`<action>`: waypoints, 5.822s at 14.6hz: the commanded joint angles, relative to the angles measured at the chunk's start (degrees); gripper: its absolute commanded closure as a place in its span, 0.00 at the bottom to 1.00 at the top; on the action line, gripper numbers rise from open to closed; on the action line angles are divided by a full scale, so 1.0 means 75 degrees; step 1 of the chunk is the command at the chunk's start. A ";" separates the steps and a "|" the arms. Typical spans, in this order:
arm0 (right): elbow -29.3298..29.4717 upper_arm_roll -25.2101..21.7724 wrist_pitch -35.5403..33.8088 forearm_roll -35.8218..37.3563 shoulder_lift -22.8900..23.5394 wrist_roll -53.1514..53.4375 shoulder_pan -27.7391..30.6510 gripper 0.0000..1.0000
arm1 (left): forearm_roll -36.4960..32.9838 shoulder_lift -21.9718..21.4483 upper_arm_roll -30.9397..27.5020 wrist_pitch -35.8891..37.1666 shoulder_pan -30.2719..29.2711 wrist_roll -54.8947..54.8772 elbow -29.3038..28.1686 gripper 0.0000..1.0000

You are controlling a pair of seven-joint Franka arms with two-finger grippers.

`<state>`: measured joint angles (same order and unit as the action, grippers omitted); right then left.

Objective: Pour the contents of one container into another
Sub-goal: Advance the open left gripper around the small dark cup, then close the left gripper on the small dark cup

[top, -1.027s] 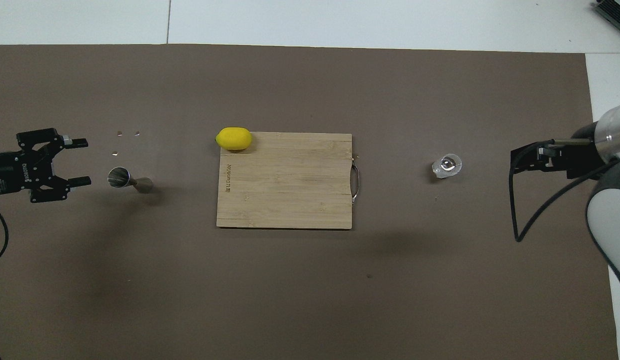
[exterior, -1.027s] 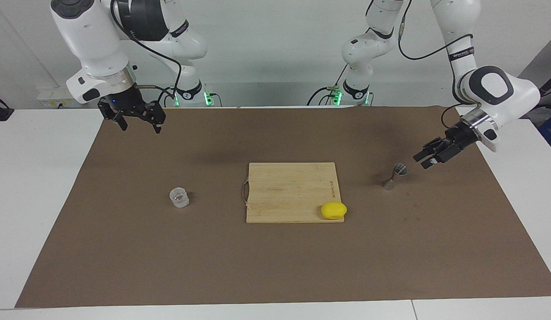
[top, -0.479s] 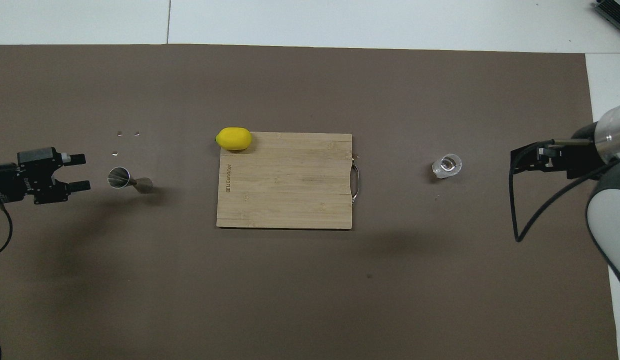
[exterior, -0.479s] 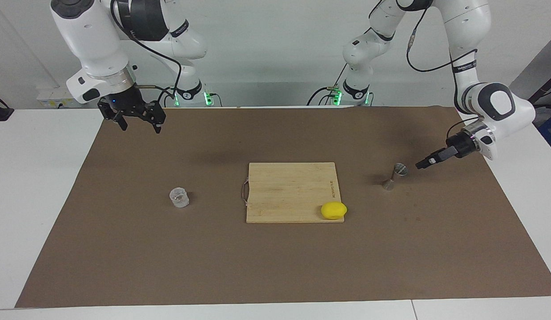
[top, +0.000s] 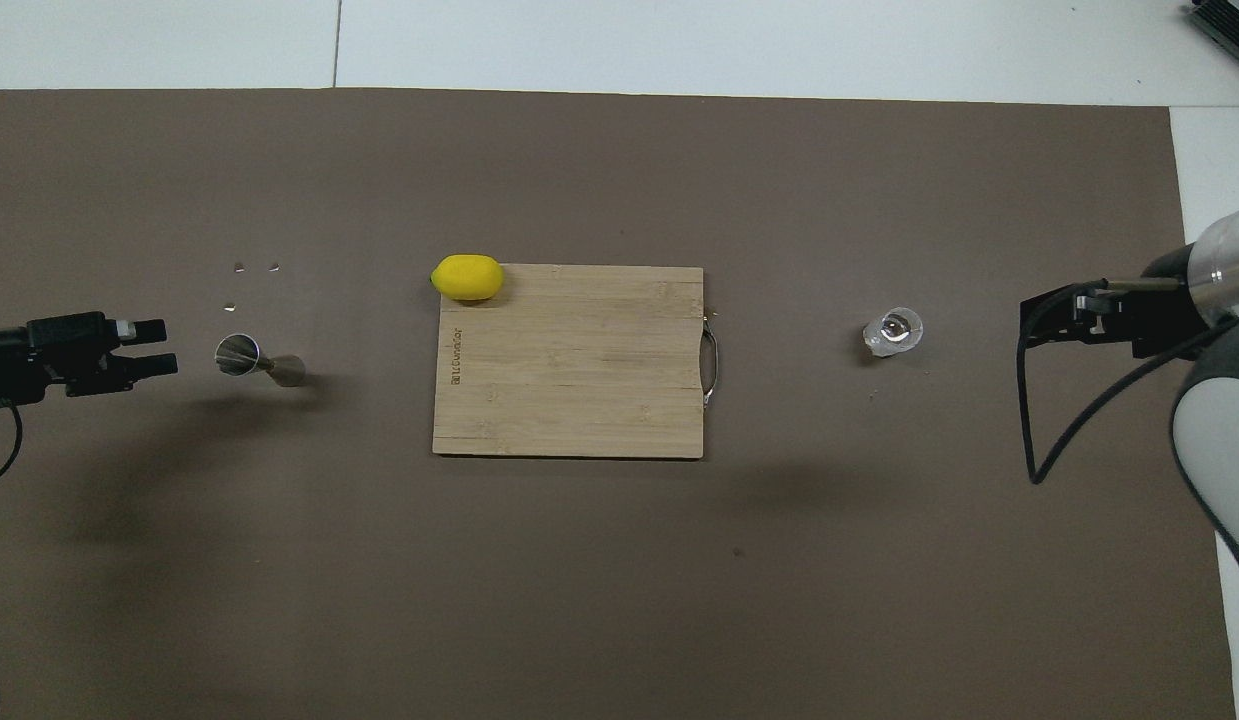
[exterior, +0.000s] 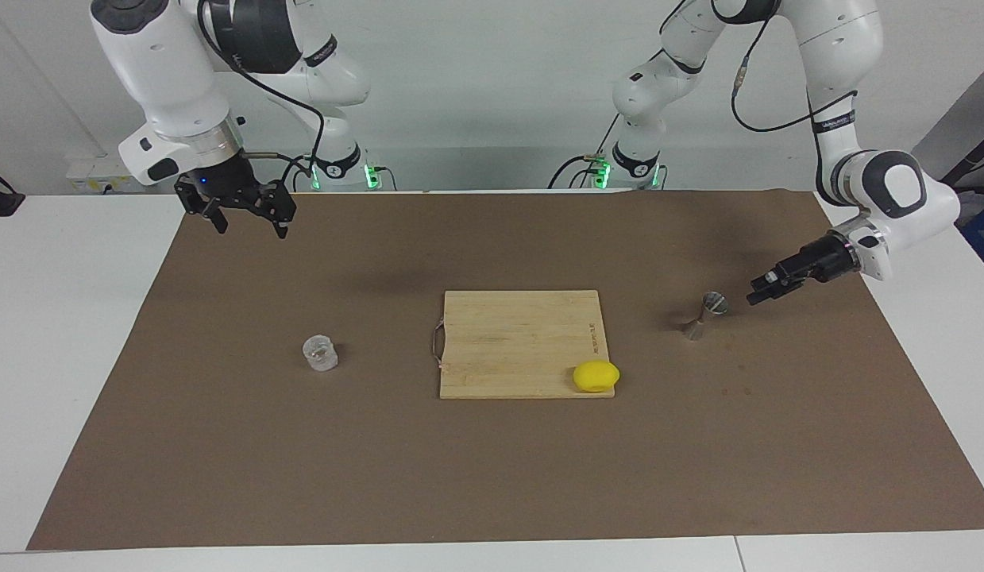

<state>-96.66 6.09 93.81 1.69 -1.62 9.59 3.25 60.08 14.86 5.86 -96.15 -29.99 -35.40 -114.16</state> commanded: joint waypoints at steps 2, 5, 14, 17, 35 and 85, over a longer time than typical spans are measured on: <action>-0.0202 0.0044 0.0066 0.0008 -0.0159 0.0033 0.0082 0.00 | 0.0018 0.0139 0.0004 0.0457 -0.0127 -0.0283 0.0140 0.00; -0.0202 0.0044 0.0066 0.0008 -0.0171 0.0022 0.0082 0.00 | -0.0522 0.0151 0.0015 0.0562 -0.0033 -0.0307 0.0222 0.00; -0.0213 0.0044 0.0054 0.0008 -0.0171 0.0022 0.0082 0.00 | -0.0592 0.0210 0.0039 0.0797 0.0365 -0.1765 0.0351 0.00; -0.0213 0.0044 0.0054 0.0008 -0.0171 0.0022 0.0082 0.00 | -0.0569 0.0221 0.0039 0.0739 0.0283 -0.3269 0.0351 0.00; -0.0213 0.0044 0.0054 0.0008 -0.0171 0.0022 0.0082 0.00 | 0.0556 0.1428 0.0086 0.2259 -0.0091 -1.0136 0.0914 0.00; -0.0213 0.0044 0.0054 0.0008 -0.0182 0.0022 0.0082 0.00 | 0.1599 0.2049 0.0086 0.1946 0.0037 -1.4369 0.0281 0.53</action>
<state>-96.87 6.09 93.81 1.69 -1.64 9.59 3.25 71.06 30.58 6.97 -81.39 -29.97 -142.11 -111.69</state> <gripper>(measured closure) 0.000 0.330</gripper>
